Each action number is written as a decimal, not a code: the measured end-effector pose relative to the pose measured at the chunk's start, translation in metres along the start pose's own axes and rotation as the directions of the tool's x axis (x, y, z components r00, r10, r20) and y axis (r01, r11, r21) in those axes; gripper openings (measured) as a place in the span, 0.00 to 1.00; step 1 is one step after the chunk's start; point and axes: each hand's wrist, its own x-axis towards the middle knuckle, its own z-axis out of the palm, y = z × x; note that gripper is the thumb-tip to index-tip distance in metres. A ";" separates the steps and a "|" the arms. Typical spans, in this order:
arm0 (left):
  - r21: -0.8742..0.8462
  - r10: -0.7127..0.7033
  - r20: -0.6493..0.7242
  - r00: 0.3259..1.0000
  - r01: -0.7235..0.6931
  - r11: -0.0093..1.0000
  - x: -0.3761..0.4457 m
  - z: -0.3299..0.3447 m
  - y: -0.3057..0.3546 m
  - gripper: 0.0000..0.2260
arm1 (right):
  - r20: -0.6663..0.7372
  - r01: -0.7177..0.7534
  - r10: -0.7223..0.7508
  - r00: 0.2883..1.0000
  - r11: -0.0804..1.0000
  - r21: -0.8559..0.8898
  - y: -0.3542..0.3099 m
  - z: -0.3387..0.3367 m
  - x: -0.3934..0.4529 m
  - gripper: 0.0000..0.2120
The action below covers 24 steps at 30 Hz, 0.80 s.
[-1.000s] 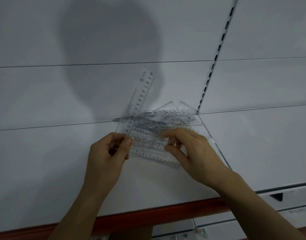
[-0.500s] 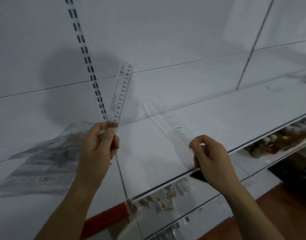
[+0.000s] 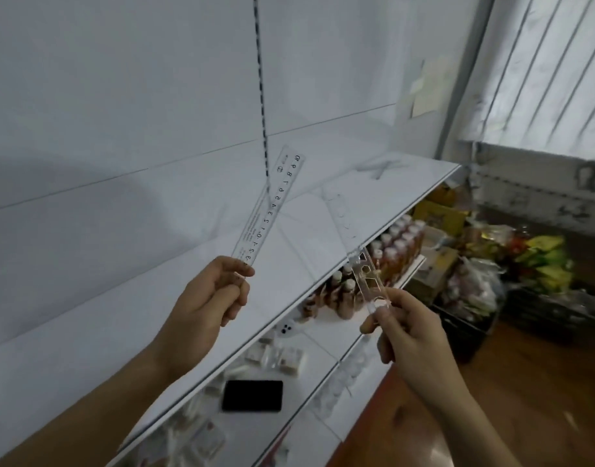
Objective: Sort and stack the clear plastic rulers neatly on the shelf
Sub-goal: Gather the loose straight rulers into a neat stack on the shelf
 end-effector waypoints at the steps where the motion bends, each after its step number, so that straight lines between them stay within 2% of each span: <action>1: 0.002 0.010 0.038 0.999 -0.010 1.000 0.016 0.013 -0.002 0.11 | -0.021 -0.007 0.007 1.000 1.000 0.004 0.004 -0.011 0.010 0.09; 6: 0.001 0.090 0.166 0.982 -0.091 0.996 0.088 0.073 -0.019 0.14 | -0.128 -0.034 0.043 0.991 0.996 0.079 0.022 -0.056 0.067 0.10; 12: 0.078 0.141 0.257 0.956 -0.166 0.983 0.196 0.128 -0.054 0.15 | -0.194 -0.040 0.045 0.980 0.999 0.032 0.048 -0.100 0.154 0.10; 16: 0.076 0.162 0.259 0.952 -0.187 0.979 0.282 0.164 -0.069 0.14 | -0.223 -0.114 0.115 0.968 0.993 0.017 0.063 -0.128 0.214 0.09; 19: 0.076 0.189 0.272 0.944 -0.217 0.973 0.335 0.188 -0.079 0.16 | -0.246 -0.122 0.115 0.962 0.992 -0.015 0.073 -0.143 0.261 0.10; 24: 0.145 0.178 0.284 0.942 -0.225 0.963 0.383 0.211 -0.097 0.12 | -0.262 -0.134 0.131 0.956 0.991 0.009 0.093 -0.161 0.322 0.09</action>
